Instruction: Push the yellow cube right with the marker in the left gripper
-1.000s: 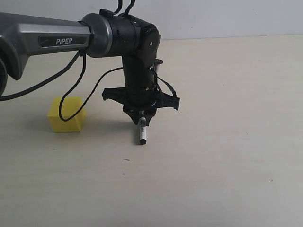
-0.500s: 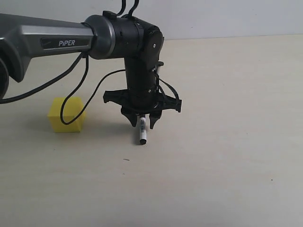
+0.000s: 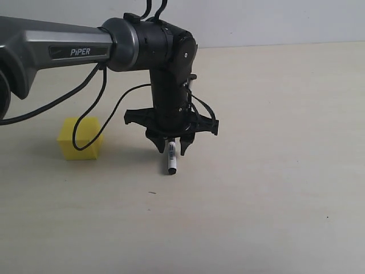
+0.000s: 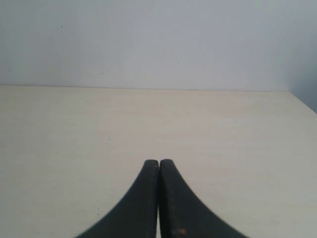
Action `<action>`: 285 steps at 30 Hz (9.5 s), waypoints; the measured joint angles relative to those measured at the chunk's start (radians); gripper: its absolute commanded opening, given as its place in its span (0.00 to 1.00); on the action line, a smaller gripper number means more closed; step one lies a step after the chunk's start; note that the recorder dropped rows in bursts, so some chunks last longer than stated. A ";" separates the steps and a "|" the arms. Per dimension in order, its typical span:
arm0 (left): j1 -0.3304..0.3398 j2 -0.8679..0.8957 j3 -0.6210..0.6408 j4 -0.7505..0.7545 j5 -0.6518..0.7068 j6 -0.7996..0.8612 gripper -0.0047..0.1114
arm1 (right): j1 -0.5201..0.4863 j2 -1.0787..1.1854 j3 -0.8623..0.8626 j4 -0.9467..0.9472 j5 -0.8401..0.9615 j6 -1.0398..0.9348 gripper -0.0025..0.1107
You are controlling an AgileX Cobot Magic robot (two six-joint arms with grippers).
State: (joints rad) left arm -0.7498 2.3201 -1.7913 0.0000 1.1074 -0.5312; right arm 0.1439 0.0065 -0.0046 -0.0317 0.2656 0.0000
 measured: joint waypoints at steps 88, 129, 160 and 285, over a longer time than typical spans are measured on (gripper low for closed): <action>0.688 -0.735 0.817 0.121 -0.249 0.948 0.04 | 0.000 0.000 0.000 0.000 0.000 0.000 0.02; 0.660 -0.260 0.518 -0.062 -0.295 2.184 0.04 | 0.000 0.000 0.000 0.000 0.000 0.000 0.02; 0.517 -0.302 0.518 0.016 -0.178 1.820 0.04 | 0.000 0.000 0.000 0.000 0.000 0.000 0.02; 0.400 -0.302 0.514 -0.058 -0.227 1.780 0.04 | 0.000 0.000 0.000 0.007 0.000 0.000 0.02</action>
State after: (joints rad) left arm -0.3502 2.0185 -1.2777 -0.0584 0.8800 1.2489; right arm 0.1439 0.0065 -0.0046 -0.0249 0.2656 0.0000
